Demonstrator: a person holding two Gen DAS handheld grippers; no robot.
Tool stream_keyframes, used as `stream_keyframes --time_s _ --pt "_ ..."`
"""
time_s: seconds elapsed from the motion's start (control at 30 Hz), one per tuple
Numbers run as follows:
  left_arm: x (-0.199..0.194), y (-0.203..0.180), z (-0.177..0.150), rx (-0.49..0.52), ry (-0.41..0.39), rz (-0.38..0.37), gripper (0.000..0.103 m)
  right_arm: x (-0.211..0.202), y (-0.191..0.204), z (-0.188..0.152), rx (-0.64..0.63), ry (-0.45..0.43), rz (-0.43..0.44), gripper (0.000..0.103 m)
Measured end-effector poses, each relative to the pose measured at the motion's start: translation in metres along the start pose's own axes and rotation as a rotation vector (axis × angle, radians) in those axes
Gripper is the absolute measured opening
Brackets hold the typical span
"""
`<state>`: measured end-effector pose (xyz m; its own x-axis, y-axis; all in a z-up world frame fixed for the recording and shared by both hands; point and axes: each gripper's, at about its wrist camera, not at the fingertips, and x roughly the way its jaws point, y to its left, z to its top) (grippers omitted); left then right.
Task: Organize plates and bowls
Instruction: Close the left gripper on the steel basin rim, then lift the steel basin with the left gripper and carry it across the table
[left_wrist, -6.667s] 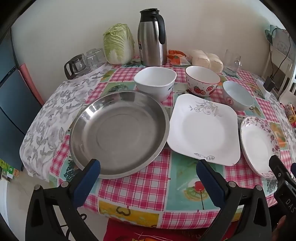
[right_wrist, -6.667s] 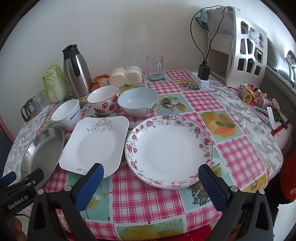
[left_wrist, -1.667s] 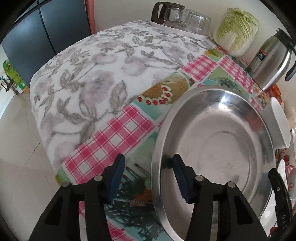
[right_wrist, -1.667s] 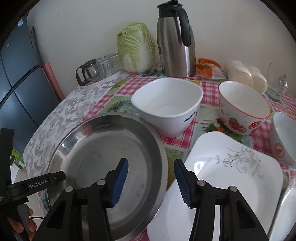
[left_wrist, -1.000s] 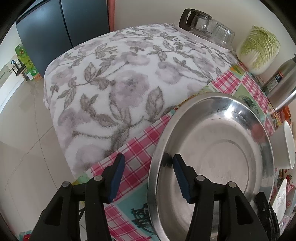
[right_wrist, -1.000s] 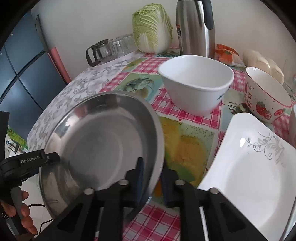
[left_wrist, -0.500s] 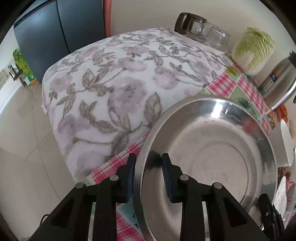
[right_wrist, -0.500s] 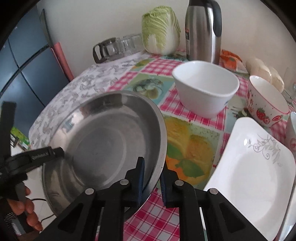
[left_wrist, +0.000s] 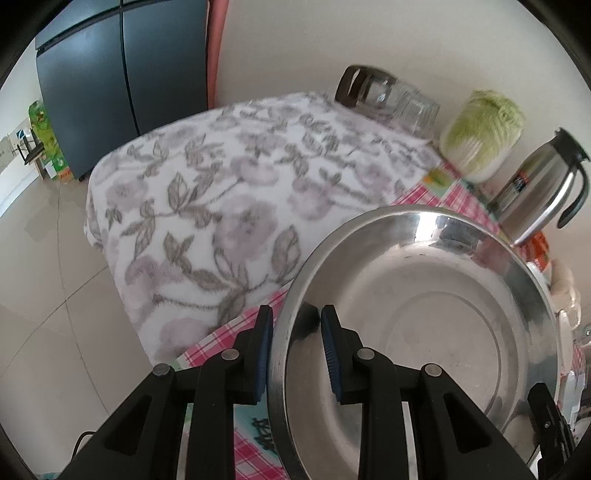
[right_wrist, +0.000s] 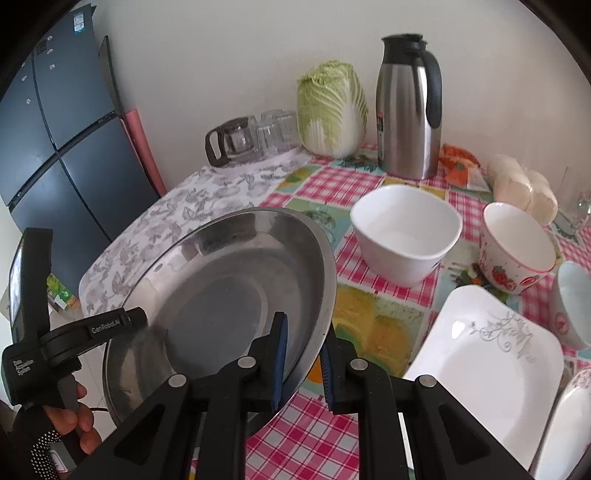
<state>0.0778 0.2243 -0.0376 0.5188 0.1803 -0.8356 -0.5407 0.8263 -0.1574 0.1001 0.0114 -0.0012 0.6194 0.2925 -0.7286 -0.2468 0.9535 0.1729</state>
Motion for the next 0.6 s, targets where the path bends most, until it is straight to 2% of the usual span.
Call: stream_keyframes --time_s 0.23,0.6 --pt "-0.021 -0.025 -0.008 0.045 -0.043 -0.043 0.028 -0.023 -0.02 0.001 0.01 -0.03 -0.021 0.018" --pt "-0.052 -0.079 -0.032 0.145 -0.078 -0.127 0.028 -0.058 -0.074 -0.015 0.081 -0.043 -0.081 0.019"
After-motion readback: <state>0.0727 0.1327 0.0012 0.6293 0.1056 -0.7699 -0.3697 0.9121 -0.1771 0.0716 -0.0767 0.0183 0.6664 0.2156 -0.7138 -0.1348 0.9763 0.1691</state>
